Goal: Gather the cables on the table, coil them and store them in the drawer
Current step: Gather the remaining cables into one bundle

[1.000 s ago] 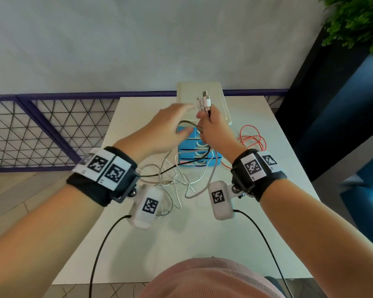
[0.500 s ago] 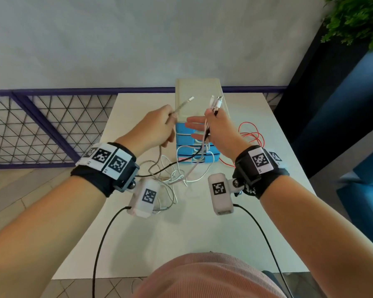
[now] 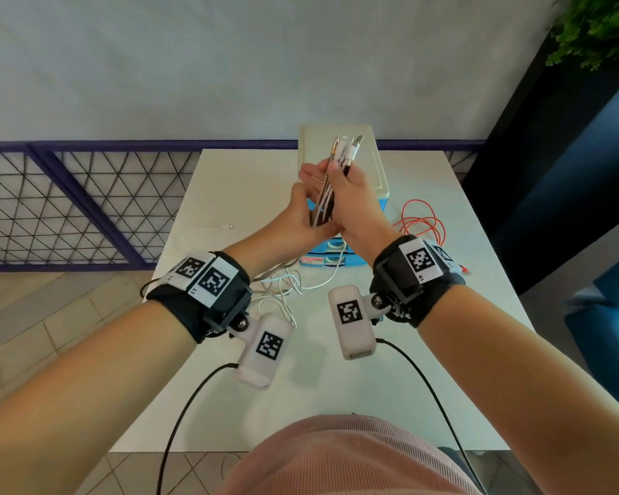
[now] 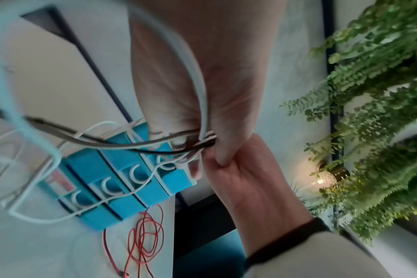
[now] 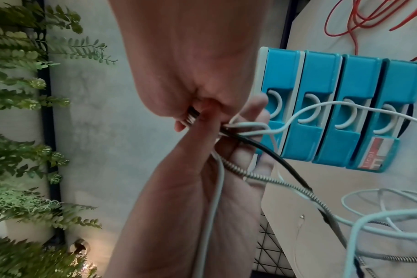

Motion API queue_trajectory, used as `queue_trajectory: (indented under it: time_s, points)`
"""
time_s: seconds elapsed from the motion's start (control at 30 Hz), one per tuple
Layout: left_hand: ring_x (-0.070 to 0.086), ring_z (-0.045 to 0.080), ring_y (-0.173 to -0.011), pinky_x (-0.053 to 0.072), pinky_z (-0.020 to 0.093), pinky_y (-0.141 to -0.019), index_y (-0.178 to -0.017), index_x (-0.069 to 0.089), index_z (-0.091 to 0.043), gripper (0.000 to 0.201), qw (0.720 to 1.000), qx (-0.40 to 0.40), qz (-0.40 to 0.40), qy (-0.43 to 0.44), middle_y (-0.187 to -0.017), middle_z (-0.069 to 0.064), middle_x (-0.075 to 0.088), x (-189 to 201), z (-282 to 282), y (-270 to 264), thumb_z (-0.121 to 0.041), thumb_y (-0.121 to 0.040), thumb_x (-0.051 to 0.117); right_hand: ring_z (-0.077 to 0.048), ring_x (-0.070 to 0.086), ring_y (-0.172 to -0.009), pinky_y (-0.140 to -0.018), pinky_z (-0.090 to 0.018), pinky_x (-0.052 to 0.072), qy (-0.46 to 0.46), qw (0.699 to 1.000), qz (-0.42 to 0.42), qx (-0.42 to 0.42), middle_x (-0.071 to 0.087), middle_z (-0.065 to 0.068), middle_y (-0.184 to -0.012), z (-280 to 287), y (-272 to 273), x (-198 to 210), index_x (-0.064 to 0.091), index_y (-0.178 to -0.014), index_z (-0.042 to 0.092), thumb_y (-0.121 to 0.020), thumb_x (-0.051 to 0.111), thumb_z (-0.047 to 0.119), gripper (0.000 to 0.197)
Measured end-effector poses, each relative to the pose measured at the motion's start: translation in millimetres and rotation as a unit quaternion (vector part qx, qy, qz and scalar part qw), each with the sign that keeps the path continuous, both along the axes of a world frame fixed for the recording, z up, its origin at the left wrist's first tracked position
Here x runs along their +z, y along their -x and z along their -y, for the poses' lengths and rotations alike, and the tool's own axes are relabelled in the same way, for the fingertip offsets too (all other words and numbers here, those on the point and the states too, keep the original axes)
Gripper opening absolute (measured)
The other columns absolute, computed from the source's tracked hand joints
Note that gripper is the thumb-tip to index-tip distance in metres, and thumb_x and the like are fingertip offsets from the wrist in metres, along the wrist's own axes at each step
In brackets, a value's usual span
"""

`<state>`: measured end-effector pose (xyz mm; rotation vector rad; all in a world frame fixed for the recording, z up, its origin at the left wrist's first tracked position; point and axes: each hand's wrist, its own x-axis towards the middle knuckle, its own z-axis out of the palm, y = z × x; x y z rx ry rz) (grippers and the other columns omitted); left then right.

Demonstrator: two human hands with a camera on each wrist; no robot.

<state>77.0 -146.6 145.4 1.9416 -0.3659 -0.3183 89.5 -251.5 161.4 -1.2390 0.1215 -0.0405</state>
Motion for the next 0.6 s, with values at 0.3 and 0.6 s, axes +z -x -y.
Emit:
queue_trajectory:
  time_s: [0.3, 0.6]
  points:
    - [0.052, 0.01, -0.054, 0.048, 0.028, -0.063, -0.112, 0.053, -0.031, 0.019, 0.992, -0.075, 0.093, 0.031, -0.062, -0.007, 0.054, 0.5, -9.1, -16.3, -0.026, -0.094, 0.054, -0.012, 0.053, -0.047, -0.06, -0.035, 0.055, -0.054, 0.995, 0.043, -0.075, 0.046, -0.002, -0.065, 3.6, 5.2, 9.4, 0.042, -0.085, 0.015, -0.105, 0.028, 0.019, 0.025]
    - [0.055, 0.011, -0.058, 0.042, 0.02, -0.055, -0.095, 0.055, -0.018, 0.018, 0.955, -0.106, 0.147, -0.235, -0.071, -0.001, 0.058, -23.0, -29.3, -21.0, -0.034, -0.098, 0.045, -0.007, 0.029, -0.04, -0.04, -0.022, 0.036, -0.078, 0.982, 0.084, -0.15, 0.031, 0.0, -0.06, 13.1, 4.3, 17.9, 0.04, -0.086, 0.013, -0.105, 0.025, 0.015, 0.024]
